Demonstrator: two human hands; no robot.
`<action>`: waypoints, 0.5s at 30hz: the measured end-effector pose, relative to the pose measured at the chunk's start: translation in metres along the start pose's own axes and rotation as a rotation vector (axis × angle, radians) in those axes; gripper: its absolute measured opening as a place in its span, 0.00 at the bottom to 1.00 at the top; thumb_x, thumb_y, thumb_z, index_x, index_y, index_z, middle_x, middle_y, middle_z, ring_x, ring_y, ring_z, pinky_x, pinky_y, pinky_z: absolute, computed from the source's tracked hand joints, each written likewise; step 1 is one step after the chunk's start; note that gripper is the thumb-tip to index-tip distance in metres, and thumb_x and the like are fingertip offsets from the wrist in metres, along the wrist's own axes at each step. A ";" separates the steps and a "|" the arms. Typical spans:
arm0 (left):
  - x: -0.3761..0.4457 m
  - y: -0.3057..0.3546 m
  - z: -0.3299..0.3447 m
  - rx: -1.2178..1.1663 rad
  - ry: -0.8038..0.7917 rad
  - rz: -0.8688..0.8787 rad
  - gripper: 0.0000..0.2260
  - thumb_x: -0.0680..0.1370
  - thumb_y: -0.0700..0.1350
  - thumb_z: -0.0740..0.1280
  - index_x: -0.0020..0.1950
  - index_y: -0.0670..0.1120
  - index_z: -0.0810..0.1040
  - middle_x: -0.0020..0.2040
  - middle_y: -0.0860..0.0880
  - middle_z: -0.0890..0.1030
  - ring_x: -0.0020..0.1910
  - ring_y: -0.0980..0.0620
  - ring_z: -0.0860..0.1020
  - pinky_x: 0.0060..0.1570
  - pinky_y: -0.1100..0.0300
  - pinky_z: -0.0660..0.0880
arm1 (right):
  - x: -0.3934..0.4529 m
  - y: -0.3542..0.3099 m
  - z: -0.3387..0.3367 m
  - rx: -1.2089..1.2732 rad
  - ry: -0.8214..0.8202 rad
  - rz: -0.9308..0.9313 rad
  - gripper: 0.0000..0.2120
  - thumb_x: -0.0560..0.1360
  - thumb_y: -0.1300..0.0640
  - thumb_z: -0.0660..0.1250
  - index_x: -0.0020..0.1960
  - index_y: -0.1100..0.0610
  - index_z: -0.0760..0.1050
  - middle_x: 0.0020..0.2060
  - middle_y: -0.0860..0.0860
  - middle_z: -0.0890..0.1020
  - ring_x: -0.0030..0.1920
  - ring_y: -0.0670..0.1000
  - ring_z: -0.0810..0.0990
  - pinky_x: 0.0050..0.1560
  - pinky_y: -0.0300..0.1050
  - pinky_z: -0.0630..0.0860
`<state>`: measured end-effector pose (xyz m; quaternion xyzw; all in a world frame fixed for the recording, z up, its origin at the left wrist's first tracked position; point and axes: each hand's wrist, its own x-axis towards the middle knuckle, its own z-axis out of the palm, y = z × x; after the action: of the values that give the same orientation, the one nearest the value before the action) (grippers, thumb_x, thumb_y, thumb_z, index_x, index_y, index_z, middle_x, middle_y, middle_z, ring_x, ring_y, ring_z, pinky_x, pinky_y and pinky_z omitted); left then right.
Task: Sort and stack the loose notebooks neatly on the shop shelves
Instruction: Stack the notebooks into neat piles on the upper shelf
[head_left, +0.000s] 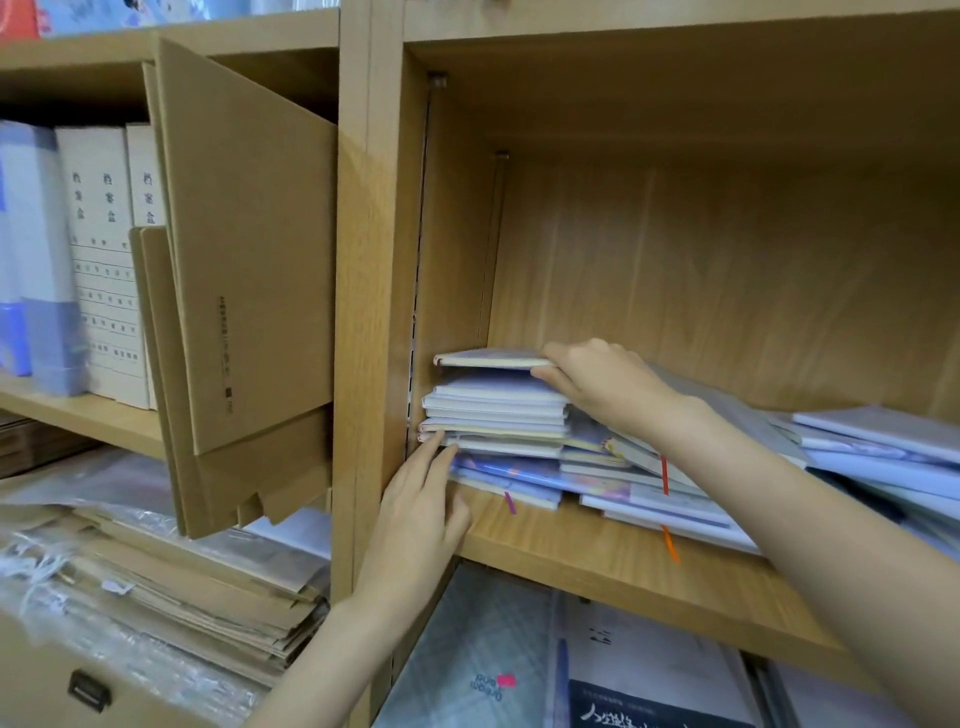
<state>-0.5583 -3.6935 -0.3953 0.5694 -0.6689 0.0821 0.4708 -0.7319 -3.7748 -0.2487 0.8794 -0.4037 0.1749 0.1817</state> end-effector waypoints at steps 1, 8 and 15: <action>0.000 0.000 0.000 0.000 0.002 -0.001 0.23 0.79 0.40 0.60 0.73 0.46 0.62 0.74 0.51 0.60 0.74 0.55 0.57 0.68 0.69 0.48 | -0.001 0.001 -0.001 0.000 0.001 -0.010 0.14 0.82 0.47 0.51 0.47 0.55 0.67 0.40 0.54 0.74 0.45 0.58 0.76 0.39 0.47 0.65; 0.000 -0.001 0.002 -0.015 0.025 -0.008 0.22 0.79 0.40 0.61 0.73 0.46 0.63 0.73 0.53 0.63 0.72 0.55 0.59 0.66 0.71 0.48 | -0.005 0.002 -0.005 -0.097 0.115 0.053 0.13 0.82 0.48 0.49 0.48 0.56 0.64 0.40 0.58 0.75 0.45 0.62 0.76 0.37 0.49 0.64; -0.005 -0.004 0.000 -0.016 0.040 0.023 0.22 0.78 0.38 0.62 0.72 0.44 0.66 0.71 0.51 0.66 0.70 0.56 0.62 0.68 0.66 0.53 | 0.001 -0.011 -0.002 -0.048 0.058 0.040 0.16 0.81 0.46 0.55 0.56 0.59 0.71 0.42 0.56 0.76 0.47 0.60 0.77 0.39 0.48 0.68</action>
<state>-0.5554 -3.6918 -0.4007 0.5560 -0.6667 0.0935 0.4875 -0.7227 -3.7678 -0.2484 0.8611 -0.4198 0.1941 0.2110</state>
